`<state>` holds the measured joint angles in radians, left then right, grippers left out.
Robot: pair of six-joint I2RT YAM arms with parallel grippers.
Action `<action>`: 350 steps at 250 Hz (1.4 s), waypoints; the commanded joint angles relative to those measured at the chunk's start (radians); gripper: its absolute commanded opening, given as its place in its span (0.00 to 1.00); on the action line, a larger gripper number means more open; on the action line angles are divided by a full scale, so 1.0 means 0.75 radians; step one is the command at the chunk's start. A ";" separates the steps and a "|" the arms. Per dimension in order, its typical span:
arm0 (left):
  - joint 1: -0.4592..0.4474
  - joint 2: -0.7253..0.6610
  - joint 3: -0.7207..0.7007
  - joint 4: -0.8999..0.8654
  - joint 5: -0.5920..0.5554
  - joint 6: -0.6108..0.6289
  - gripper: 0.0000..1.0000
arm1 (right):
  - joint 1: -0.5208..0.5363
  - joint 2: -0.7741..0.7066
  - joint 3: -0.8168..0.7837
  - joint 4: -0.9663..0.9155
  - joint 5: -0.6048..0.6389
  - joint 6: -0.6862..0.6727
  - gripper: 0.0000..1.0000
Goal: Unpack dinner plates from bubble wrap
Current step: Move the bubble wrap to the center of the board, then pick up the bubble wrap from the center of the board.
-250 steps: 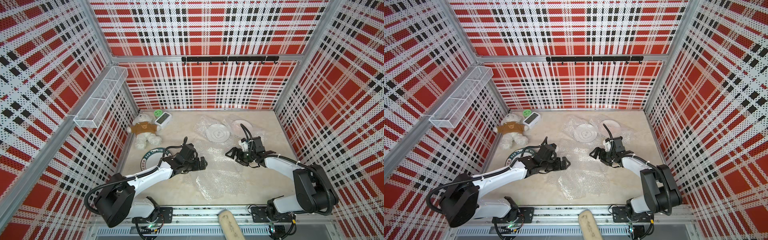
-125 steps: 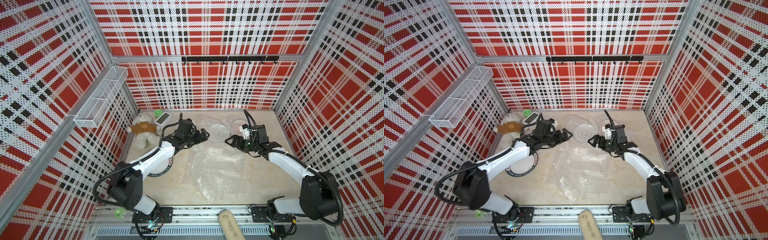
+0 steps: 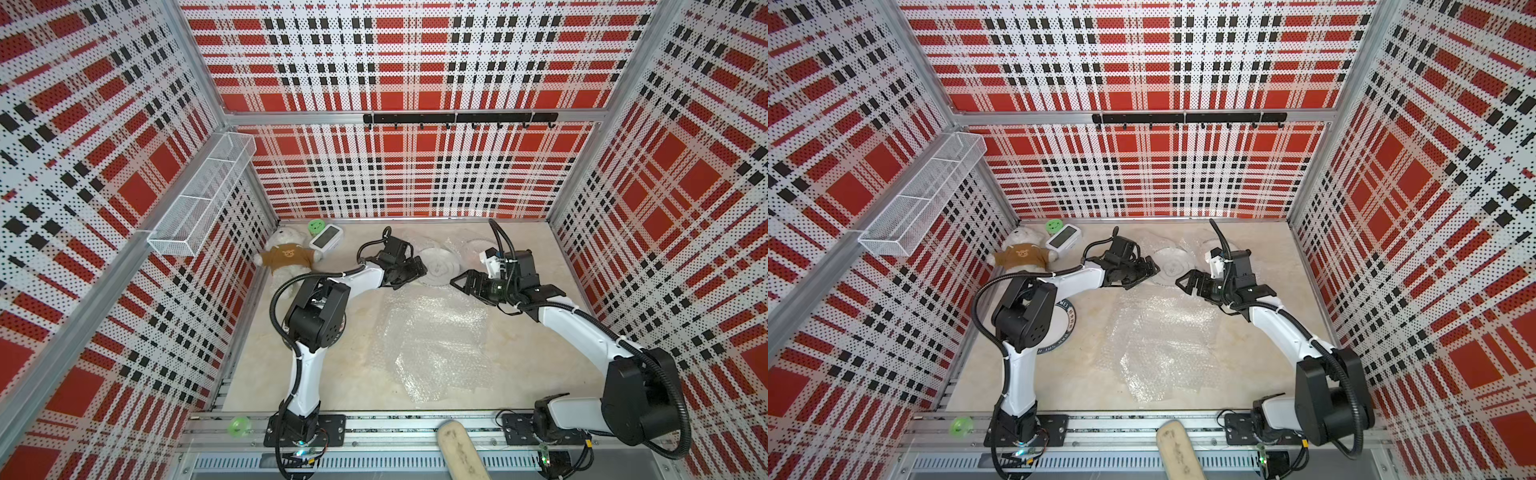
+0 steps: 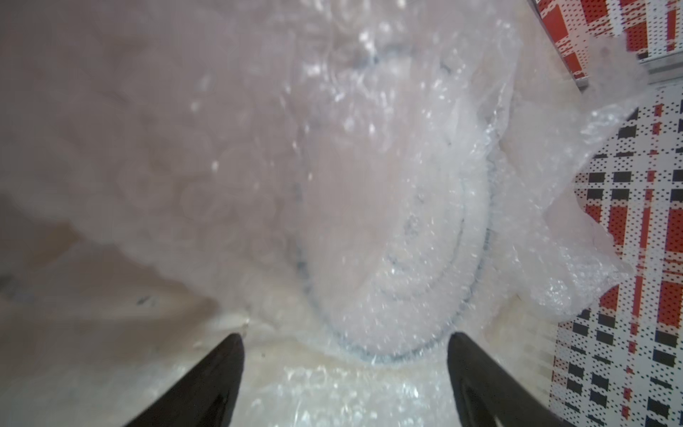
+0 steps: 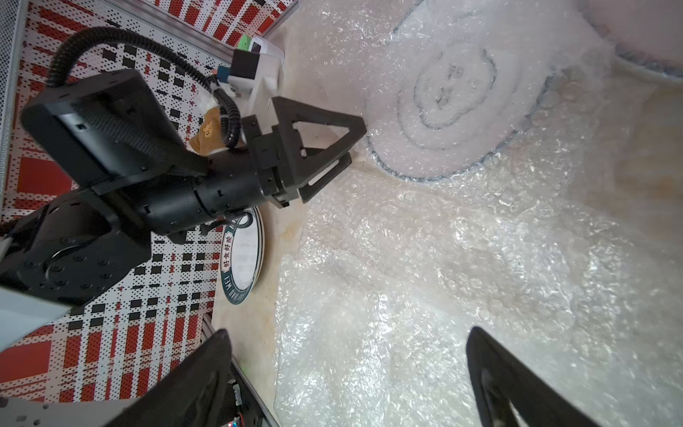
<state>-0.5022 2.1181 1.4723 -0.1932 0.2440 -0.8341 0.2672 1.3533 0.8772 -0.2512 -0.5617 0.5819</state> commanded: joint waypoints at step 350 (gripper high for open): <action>0.039 0.265 0.162 0.231 0.066 -0.279 0.36 | 0.002 -0.052 -0.009 -0.062 -0.002 -0.078 1.00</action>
<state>-0.4808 2.2765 1.5620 -0.0372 0.3092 -1.0073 0.2638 1.3365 0.8825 -0.2962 -0.5747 0.5526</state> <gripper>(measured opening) 0.404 0.998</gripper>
